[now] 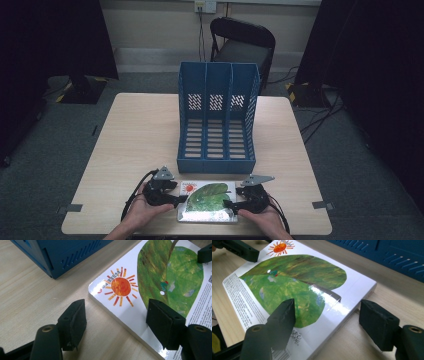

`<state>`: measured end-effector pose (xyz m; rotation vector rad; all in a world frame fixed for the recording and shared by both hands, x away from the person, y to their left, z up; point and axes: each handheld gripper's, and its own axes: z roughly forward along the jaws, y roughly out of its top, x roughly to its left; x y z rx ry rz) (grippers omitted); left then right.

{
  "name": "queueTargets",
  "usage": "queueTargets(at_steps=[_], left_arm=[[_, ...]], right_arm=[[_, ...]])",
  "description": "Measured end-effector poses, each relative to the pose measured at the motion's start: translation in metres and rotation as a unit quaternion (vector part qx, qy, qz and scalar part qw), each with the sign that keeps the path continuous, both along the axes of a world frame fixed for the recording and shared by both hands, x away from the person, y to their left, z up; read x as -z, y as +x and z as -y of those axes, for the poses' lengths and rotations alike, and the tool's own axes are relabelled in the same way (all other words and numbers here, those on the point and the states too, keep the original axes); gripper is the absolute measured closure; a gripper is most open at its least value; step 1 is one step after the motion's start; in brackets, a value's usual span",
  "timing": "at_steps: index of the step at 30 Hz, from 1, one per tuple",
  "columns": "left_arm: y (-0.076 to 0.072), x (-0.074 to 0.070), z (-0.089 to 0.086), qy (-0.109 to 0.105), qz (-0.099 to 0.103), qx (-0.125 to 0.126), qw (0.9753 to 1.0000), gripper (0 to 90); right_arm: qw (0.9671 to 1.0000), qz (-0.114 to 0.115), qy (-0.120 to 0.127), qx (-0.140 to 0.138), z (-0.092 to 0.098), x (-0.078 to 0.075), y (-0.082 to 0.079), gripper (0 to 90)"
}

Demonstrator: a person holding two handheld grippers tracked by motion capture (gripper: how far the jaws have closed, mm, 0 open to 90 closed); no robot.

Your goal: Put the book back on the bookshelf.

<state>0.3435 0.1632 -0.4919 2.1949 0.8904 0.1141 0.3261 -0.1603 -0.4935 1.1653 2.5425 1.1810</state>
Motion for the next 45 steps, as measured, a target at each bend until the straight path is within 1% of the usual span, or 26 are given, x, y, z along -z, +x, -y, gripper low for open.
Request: queueTargets(at_steps=[4, 6, 8, 10, 13, 14, 20, 25, 28, 29, 30, 31, 34, 38, 41, 43, 45], left_arm=[[0.001, -0.001, 0.001, 0.003, -0.006, 0.002, 1.0, 32.8], [0.001, -0.001, 0.0, -0.001, -0.008, 0.004, 1.0, 35.1], [0.001, -0.001, 0.0, -0.002, -0.007, 0.002, 1.0, 35.4], [0.001, -0.001, 0.0, -0.002, -0.006, 0.0, 1.0, 35.7], [0.001, -0.001, -0.001, -0.003, -0.008, 0.001, 1.0, 36.9], [0.002, -0.001, -0.003, -0.005, -0.01, -0.004, 0.9999, 37.5], [0.004, 0.0, -0.007, -0.009, -0.009, -0.023, 0.9997, 37.8], [0.004, 0.001, -0.008, -0.016, -0.007, -0.024, 0.9996, 36.1], [0.004, 0.001, -0.007, -0.015, -0.008, -0.021, 0.9996, 34.3], [0.004, 0.0, -0.008, -0.011, -0.009, -0.023, 0.9996, 34.3], [0.003, 0.0, -0.008, -0.005, -0.008, -0.027, 0.9996, 30.4], [0.003, -0.001, -0.01, -0.003, -0.01, -0.029, 0.9995, 30.0], [0.004, -0.001, -0.01, -0.017, -0.023, -0.036, 0.999, 27.5], [0.005, 0.001, -0.007, -0.034, -0.022, -0.035, 0.9986, 27.0], [0.004, 0.001, -0.006, -0.029, -0.019, -0.04, 0.9986, 26.5], [0.004, 0.001, -0.008, -0.025, -0.017, -0.042, 0.9987, 26.5], [0.005, 0.002, -0.009, -0.026, -0.015, -0.05, 0.9983, 26.6]], right_arm=[[0.9999, 0.001, -0.007, -0.009, 0.0, -0.001, -0.003, 28.3], [0.9999, -0.004, -0.007, -0.013, 0.0, -0.001, -0.004, 27.7], [0.9997, -0.013, -0.007, -0.017, 0.0, -0.001, -0.005, 26.2], [0.9997, -0.014, -0.007, -0.018, 0.0, -0.001, -0.005, 26.1], [0.9994, -0.01, -0.012, -0.03, -0.004, -0.001, -0.008, 18.2], [0.9991, -0.008, -0.018, -0.038, -0.006, -0.001, -0.01, 17.4], [0.9989, -0.01, -0.01, -0.046, -0.01, 0.0, -0.011, 19.5], [0.9985, -0.008, -0.009, -0.053, -0.014, 0.0, -0.011, 19.7], [0.9985, -0.007, -0.007, -0.054, -0.015, 0.0, -0.01, 19.9], [0.9985, -0.007, -0.007, -0.054, -0.015, 0.0, -0.01, 19.9], [0.9986, -0.006, -0.008, -0.053, -0.015, 0.0, -0.01, 19.9], [0.9986, -0.007, -0.008, -0.053, -0.015, 0.0, -0.01, 19.9], [0.9987, -0.007, -0.008, -0.05, -0.015, 0.0, -0.011, 19.8], [0.9986, -0.007, -0.005, -0.053, -0.015, 0.001, -0.011, 20.0], [0.9977, -0.009, -0.005, -0.067, -0.017, 0.001, -0.013, 20.1], [0.9973, -0.014, 0.001, -0.072, -0.019, 0.0, -0.015, 19.1], [0.9964, -0.017, 0.004, -0.083, -0.02, 0.001, -0.016, 19.2]])
